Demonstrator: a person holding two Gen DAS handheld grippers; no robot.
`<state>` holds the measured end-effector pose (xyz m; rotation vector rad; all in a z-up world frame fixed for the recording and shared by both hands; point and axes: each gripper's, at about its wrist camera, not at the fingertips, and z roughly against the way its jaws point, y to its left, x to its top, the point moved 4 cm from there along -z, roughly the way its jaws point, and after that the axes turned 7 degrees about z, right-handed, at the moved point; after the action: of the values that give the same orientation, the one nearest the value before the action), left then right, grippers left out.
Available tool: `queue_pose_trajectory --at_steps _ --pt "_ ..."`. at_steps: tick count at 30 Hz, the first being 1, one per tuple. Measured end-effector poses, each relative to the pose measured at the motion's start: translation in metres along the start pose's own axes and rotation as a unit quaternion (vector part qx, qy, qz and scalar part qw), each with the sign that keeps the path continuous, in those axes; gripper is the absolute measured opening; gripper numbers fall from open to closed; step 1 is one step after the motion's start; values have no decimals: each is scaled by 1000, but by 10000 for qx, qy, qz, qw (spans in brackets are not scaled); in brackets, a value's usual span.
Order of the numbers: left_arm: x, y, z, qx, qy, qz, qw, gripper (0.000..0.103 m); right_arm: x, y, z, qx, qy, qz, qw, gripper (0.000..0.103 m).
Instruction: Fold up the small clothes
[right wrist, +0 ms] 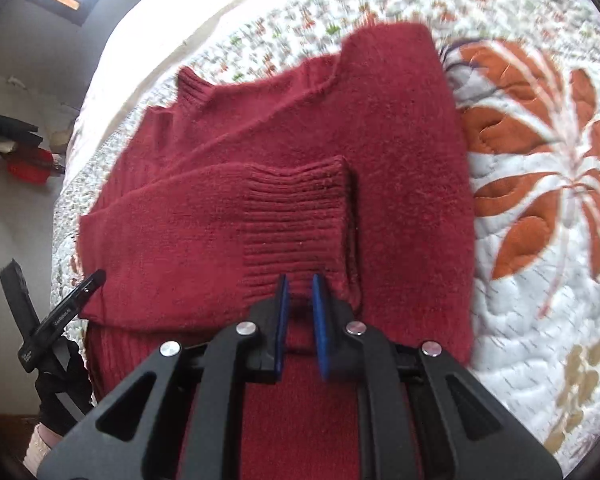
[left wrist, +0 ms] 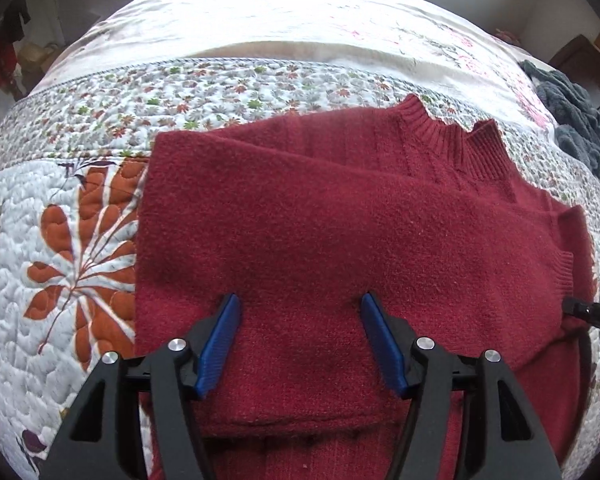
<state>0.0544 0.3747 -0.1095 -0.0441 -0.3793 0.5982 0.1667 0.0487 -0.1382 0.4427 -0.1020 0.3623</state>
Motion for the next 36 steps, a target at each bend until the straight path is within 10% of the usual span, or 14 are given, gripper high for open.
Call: queue_pose_trajectory --at_steps 3,22,36 --pt "-9 8 26 -24 -66 99 9999 64 -13 6 30 67 -283 140 9995 39" --pt "-213 116 127 710 1419 172 9872 65 -275 -16 115 -143 1163 85 9931 42" --pt "-258 128 112 666 1856 359 9797 65 -316 -47 90 -105 1569 -244 9873 45"
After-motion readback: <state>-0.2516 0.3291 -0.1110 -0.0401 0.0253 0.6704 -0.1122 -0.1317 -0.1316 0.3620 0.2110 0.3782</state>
